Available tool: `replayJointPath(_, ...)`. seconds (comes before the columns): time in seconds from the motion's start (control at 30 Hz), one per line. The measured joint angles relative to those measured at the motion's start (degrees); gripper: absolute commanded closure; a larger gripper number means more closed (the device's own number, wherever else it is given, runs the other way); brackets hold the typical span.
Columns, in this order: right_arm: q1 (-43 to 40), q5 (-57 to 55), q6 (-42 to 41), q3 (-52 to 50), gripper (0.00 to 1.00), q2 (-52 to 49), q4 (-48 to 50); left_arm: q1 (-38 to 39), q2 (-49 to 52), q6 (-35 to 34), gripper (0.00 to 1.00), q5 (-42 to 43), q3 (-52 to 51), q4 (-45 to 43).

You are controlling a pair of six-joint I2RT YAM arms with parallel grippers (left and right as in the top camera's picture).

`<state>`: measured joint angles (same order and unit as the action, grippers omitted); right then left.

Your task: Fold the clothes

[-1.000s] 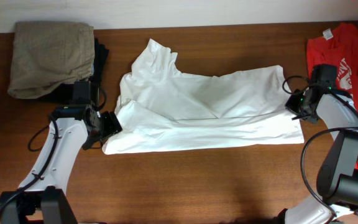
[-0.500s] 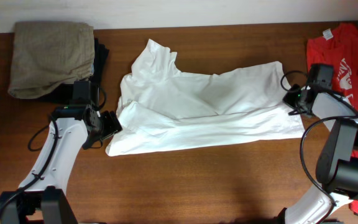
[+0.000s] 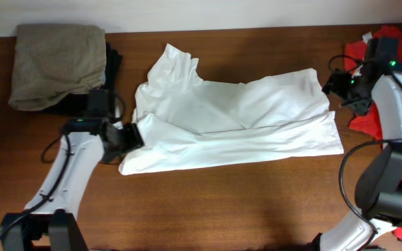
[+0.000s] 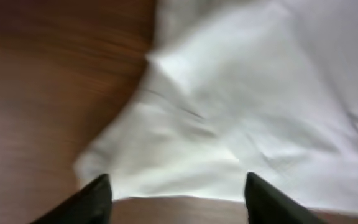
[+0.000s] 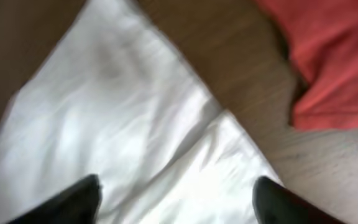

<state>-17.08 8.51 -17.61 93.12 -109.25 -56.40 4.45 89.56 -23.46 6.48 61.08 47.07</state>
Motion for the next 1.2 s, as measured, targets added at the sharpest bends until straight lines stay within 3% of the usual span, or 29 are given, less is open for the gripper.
replayJointPath(0.03, 0.33, 2.08, 0.87, 0.07, 0.76, 0.46, -2.43, 2.38, 0.00, 0.11, 0.48, 0.98, 0.00, -0.50)
replayJointPath(0.17, 3.08, 4.83, 2.38, -3.82, 0.92, 0.44, -3.85, 12.00, 0.02, -0.63, 0.80, 2.62, 0.00, -5.01)
replayJointPath(0.37, 9.73, 6.62, 3.15, -14.12, 0.96, 0.33, -3.13, 21.51, 2.01, -3.10, 0.99, 6.56, 0.00, -18.25)
replayJointPath(0.6, 13.14, 7.15, 2.73, -19.52, 0.96, 0.33, -0.46, 23.85, 10.97, -5.57, 0.99, 12.61, 0.11, -30.18)
replayJointPath(0.87, 13.25, 7.26, 2.32, -21.35, 0.96, 0.33, 2.54, 23.85, 18.75, -7.63, 0.99, 17.97, 0.11, -31.89)
replayJointPath(1.2, 13.29, 7.26, 1.33, -21.35, 0.96, 0.33, 3.98, 24.04, 19.45, -7.89, 0.99, 18.88, 0.11, -33.14)
